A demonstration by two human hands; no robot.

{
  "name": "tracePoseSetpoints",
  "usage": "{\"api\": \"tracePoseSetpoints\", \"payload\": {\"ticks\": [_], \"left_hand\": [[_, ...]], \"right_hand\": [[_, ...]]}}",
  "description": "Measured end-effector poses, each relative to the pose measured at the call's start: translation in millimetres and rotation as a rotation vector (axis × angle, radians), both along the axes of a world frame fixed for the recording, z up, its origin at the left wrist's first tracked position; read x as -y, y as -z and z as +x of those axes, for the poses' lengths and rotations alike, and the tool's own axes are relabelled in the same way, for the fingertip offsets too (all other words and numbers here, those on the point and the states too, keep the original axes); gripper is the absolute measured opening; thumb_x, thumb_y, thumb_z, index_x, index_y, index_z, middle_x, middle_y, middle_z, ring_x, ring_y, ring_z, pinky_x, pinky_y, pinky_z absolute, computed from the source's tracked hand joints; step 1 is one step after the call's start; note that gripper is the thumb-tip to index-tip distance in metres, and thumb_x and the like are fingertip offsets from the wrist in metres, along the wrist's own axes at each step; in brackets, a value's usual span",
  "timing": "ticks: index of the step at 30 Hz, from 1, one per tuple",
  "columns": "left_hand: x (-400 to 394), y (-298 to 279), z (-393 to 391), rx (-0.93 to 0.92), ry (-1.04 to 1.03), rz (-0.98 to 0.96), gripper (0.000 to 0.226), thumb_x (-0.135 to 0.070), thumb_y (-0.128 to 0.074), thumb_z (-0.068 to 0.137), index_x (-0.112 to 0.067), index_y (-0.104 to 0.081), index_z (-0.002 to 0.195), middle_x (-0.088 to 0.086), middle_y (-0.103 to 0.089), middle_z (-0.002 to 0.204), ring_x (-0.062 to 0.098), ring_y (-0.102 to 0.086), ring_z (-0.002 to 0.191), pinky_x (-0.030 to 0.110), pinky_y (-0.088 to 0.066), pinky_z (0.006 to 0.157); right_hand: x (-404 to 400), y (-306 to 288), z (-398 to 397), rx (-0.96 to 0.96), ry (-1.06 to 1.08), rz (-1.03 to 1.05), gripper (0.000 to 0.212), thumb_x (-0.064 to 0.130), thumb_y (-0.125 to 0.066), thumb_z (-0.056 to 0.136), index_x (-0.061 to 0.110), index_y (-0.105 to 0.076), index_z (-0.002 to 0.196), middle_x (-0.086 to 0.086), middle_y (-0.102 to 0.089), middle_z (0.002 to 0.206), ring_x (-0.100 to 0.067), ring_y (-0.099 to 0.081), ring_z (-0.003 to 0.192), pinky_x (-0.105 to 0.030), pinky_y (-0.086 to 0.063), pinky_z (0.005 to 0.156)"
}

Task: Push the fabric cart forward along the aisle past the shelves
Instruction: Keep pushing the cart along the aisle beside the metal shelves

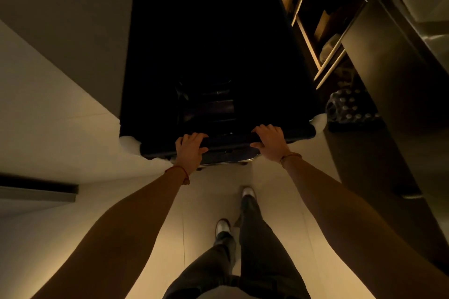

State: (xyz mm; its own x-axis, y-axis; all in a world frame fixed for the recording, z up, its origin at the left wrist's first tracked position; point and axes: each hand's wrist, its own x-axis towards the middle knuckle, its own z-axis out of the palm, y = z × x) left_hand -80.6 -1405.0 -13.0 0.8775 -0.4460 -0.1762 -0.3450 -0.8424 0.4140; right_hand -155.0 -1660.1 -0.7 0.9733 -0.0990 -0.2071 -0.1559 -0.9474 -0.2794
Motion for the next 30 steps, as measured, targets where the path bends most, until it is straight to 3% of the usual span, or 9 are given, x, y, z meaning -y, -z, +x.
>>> {"api": "tracePoseSetpoints", "payload": {"ticks": [11,21,30], "left_hand": [[35,-4,106,0.012,-0.041,0.029,0.033,-0.018,-0.055,0.088,-0.025,-0.052,0.121,0.005,-0.059,0.116,0.028,-0.046,0.111,0.039,-0.017,0.101],[67,-15,194,0.125,0.018,0.291,0.038,-0.030,-0.043,0.096,-0.019,-0.040,0.132,0.009,-0.052,0.124,0.029,-0.046,0.117,0.043,-0.027,0.108],[96,-16,273,0.086,-0.039,0.311,0.038,-0.027,-0.048,0.093,-0.012,-0.042,0.128,0.013,-0.050,0.124,0.032,-0.044,0.117,0.045,-0.028,0.108]], "right_hand": [[37,-11,110,-0.018,-0.043,0.041,0.042,0.038,-0.057,0.090,0.014,-0.049,0.124,-0.010,-0.056,0.120,-0.030,-0.047,0.115,-0.043,-0.029,0.102],[67,-17,209,-0.012,-0.092,0.026,0.044,0.040,-0.052,0.092,0.014,-0.046,0.127,-0.010,-0.055,0.123,-0.031,-0.047,0.116,-0.043,-0.030,0.103],[89,-11,286,0.022,-0.088,0.045,0.040,0.037,-0.054,0.092,0.015,-0.048,0.125,-0.009,-0.056,0.122,-0.029,-0.048,0.117,-0.042,-0.029,0.106]]}}
